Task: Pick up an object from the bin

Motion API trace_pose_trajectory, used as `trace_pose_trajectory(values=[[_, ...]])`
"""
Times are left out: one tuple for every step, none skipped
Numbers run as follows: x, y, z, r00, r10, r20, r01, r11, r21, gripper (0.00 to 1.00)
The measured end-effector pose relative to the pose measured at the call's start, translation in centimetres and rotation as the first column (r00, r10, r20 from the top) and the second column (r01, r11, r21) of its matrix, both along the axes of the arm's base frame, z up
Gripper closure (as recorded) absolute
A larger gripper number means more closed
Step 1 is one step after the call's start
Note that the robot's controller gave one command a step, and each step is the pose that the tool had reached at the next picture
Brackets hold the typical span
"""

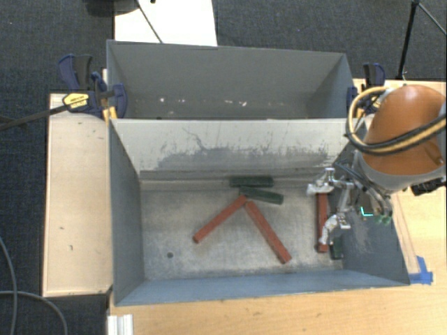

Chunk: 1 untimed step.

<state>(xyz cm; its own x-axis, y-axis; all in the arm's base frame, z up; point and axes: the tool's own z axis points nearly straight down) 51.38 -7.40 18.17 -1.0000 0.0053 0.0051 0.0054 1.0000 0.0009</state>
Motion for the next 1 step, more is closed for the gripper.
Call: trace_pose_trajectory(values=[[0.19,0.02,0.38,1.0,0.003,0.008,-0.003,1.0,-0.001,0.0]])
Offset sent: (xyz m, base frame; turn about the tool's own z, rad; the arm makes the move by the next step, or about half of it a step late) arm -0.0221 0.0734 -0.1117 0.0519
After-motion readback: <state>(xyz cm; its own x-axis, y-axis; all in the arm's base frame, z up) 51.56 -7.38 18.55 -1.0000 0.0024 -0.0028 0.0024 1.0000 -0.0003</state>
